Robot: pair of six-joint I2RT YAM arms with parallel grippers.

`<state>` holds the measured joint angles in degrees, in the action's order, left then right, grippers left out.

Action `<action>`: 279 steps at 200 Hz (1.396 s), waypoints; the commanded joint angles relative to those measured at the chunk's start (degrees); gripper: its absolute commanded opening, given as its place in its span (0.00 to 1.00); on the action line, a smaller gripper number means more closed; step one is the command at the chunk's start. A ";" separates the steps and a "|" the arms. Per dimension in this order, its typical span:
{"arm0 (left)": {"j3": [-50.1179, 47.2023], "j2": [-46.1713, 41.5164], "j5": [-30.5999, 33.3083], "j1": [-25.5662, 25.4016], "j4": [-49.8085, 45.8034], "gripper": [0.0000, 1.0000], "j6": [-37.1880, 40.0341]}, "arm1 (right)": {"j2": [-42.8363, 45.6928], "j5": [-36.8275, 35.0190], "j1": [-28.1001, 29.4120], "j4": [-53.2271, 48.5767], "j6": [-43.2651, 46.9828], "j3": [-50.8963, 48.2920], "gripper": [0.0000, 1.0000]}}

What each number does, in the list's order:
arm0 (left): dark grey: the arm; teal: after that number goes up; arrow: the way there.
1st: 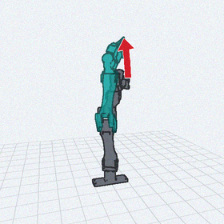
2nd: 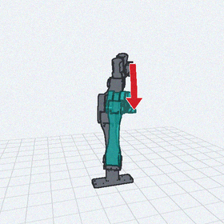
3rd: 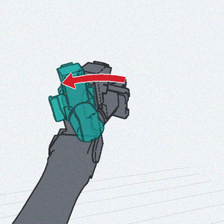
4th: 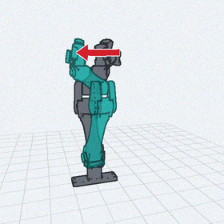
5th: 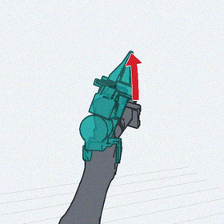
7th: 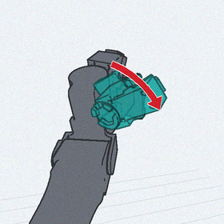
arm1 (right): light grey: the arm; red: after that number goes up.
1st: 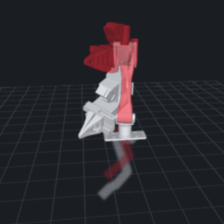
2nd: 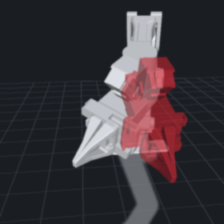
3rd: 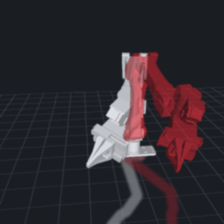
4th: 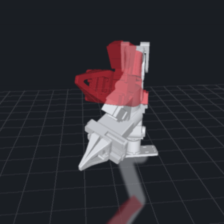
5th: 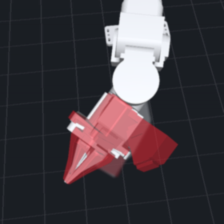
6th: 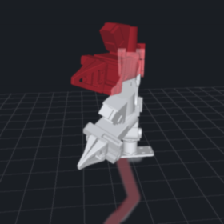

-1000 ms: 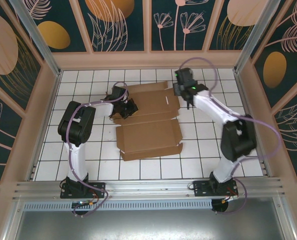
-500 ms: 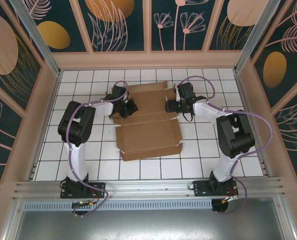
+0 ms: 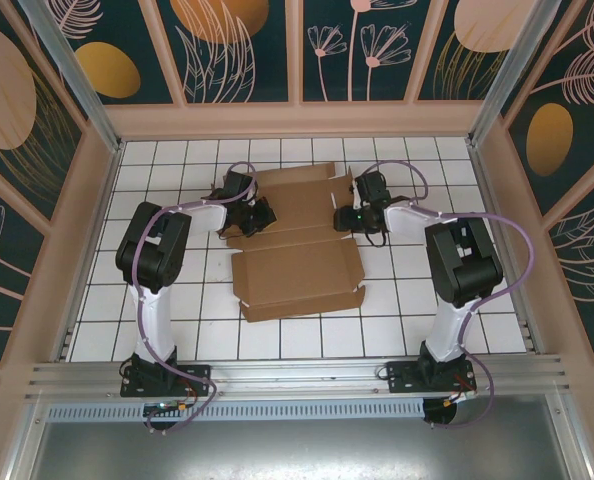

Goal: Fold the paper box

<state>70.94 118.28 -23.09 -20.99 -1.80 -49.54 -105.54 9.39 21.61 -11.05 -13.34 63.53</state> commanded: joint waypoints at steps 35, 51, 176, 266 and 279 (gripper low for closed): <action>0.53 0.03 2.11 0.07 -3.49 0.00 1.28 | 1.27 7.86 3.55 4.45 -3.88 -1.45 0.32; 0.43 0.09 1.81 0.00 -3.18 0.00 1.07 | -1.22 8.06 4.40 3.69 -3.75 -0.60 0.34; 3.58 -5.90 -1.00 0.41 -3.35 0.13 5.65 | 6.39 -5.09 9.42 -0.28 4.59 8.72 0.59; 3.09 -19.75 3.23 11.52 -3.80 0.42 4.17 | -11.25 -12.40 16.11 -8.92 8.18 24.80 0.85; 3.64 -19.37 3.39 12.10 -4.21 0.43 4.45 | -14.06 -15.63 16.74 -9.52 8.12 27.13 0.87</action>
<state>73.52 98.15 -21.15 -9.13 -4.05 -45.63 -115.48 0.25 36.71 -16.45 -6.04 86.32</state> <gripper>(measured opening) 0.422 0.858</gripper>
